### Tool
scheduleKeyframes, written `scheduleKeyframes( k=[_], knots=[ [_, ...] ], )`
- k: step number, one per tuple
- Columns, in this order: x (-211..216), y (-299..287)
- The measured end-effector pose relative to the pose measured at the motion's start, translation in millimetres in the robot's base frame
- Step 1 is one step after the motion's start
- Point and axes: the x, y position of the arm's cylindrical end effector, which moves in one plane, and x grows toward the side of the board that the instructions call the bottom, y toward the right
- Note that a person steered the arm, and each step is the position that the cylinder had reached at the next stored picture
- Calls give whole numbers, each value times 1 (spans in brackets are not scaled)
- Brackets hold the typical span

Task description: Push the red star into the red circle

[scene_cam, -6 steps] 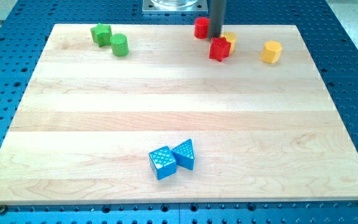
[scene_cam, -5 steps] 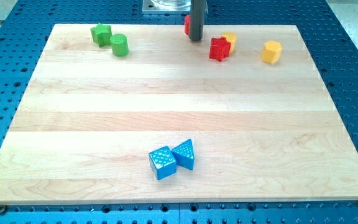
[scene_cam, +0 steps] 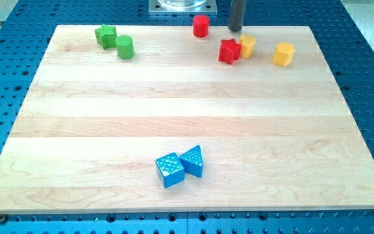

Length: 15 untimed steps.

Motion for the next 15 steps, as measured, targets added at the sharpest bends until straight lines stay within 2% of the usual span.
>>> scheduleKeyframes(
  k=[2, 4, 5, 6, 7, 8, 9, 10, 11, 12, 13, 14, 15],
  knots=[
    [-1, -5],
    [4, -50],
    [58, -136],
    [114, -130],
    [128, -85],
    [204, -50],
    [195, 10],
    [166, 52],
    [124, 52],
    [117, 20],
    [111, 12],
    [86, -105],
    [115, -119]
  ],
)
